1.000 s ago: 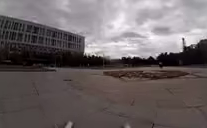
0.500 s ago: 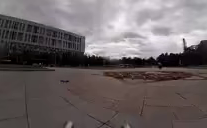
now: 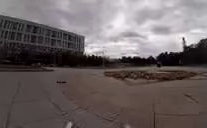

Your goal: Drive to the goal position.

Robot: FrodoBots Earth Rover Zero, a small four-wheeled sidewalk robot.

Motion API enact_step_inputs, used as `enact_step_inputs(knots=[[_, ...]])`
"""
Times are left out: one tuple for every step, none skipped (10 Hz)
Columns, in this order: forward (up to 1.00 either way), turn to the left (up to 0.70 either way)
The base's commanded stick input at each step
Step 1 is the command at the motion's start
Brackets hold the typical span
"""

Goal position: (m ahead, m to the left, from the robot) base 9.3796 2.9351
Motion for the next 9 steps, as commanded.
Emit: enact_step_inputs(knots=[[0.7,0.0],[0.7,0.0],[0.7,0.0],[0.7,0.0],[0.7,0.0],[0.7,0.0],[0.7,0.0],[0.7,0.0],[0.7,0.0]])
